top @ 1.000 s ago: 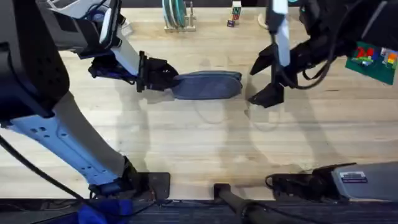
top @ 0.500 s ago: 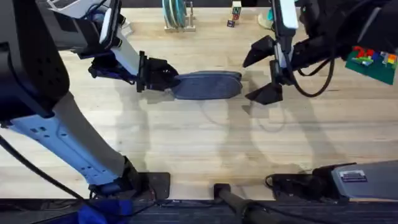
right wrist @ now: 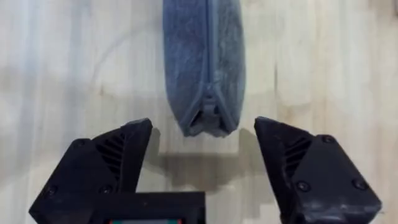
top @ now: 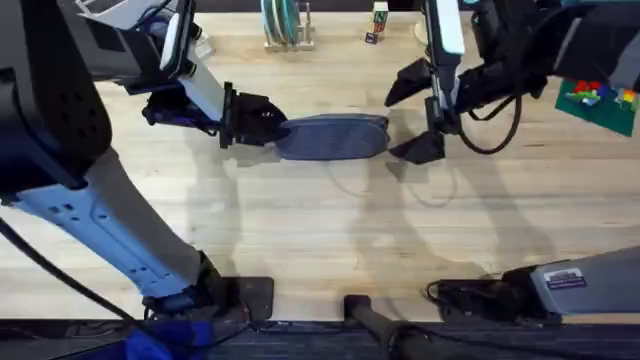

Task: Unzip the bag, pick up the pens from the table one at a time and place them inside, then zip the bag closed.

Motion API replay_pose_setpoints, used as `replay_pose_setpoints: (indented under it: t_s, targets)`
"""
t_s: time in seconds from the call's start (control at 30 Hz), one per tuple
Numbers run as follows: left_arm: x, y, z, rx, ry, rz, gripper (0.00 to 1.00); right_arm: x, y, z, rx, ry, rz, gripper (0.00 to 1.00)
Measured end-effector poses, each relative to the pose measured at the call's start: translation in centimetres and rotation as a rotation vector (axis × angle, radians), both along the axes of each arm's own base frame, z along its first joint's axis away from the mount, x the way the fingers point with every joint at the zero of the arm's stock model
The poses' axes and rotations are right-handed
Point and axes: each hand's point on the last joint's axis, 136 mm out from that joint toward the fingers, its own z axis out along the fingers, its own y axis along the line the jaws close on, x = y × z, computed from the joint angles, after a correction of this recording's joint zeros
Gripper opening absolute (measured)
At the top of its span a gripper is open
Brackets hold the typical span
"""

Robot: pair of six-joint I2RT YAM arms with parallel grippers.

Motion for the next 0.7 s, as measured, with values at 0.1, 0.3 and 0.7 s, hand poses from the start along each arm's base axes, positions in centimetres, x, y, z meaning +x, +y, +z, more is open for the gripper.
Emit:
replay_pose_setpoints:
  t_s: [0.1, 0.3, 0.7]
  targets:
    - [0.0, 0.0, 0.0, 0.0, 0.0, 0.0, 0.042, 0.3, 0.5, 0.1, 0.004, -0.025, 0.014, 0.995]
    - [0.0, 0.0, 0.0, 0.0, 0.0, 0.0, 0.042, 0.1, 1.1, 0.2, 0.005, -0.034, 0.034, 0.951]
    - [0.0, 0.0, 0.0, 0.0, 0.0, 0.0, 0.042, 0.3, 1.2, -1.8, 0.001, 0.028, 0.014, 0.892]
